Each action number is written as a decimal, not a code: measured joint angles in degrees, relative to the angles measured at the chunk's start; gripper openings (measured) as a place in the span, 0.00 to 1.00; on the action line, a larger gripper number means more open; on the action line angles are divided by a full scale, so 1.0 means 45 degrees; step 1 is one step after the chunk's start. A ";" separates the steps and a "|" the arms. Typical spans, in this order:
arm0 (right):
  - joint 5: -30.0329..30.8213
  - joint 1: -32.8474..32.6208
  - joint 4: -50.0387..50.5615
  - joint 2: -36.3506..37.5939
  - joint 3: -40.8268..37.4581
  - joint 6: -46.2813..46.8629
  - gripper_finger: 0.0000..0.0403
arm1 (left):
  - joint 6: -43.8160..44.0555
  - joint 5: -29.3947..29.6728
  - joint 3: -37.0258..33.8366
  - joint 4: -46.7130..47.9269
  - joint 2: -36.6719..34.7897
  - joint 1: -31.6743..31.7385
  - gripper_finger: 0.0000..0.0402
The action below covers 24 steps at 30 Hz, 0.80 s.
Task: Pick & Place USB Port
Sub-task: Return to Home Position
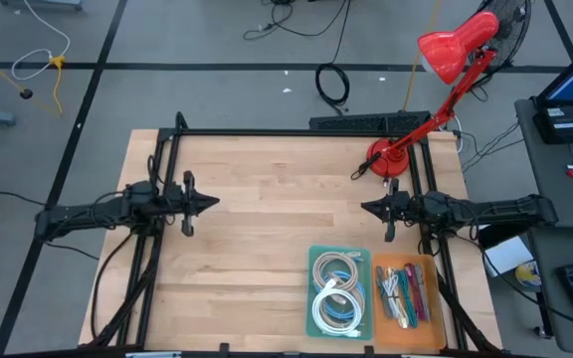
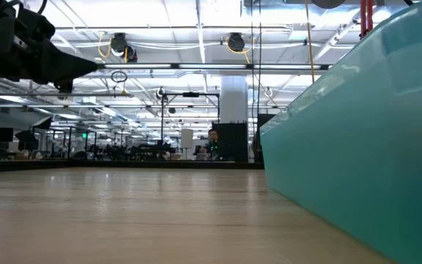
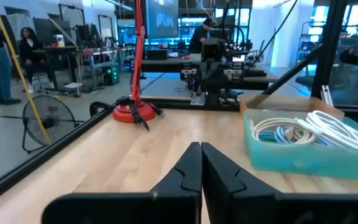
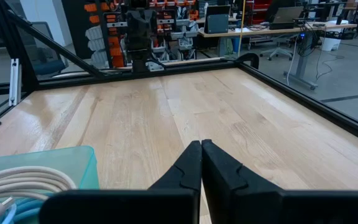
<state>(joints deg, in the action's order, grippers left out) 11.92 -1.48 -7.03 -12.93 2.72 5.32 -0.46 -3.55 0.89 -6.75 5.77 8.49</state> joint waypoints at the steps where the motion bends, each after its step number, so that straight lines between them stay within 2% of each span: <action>1: 0.0000 -0.0004 0.0000 0.0000 0.0000 0.0000 0.00 | -0.0045 0.0005 0.0000 0.0279 -0.0243 0.0000 0.00; 5: 0.0000 0.0000 0.0000 0.0003 0.0000 0.0000 0.00 | -0.0081 0.0153 0.0000 0.1270 -0.1257 -0.0001 0.00; 8: -0.0004 0.0000 0.0004 0.0005 0.0000 0.0000 0.00 | -0.0114 0.0296 0.0015 0.1298 -0.1219 0.0005 0.00; 12: 0.0000 -0.0005 0.0000 0.0005 0.0000 0.0000 0.00 | 0.0075 0.1185 0.0019 0.1342 -0.1003 0.0006 0.01; 24: 0.0000 -0.0005 -0.0005 0.0005 0.0000 0.0000 0.00 | 0.0806 0.1140 0.0029 0.1392 -0.0603 0.0005 0.01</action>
<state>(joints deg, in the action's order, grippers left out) 11.92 -1.50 -7.05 -12.91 2.72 5.32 3.17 1.58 1.02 -0.49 3.06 8.51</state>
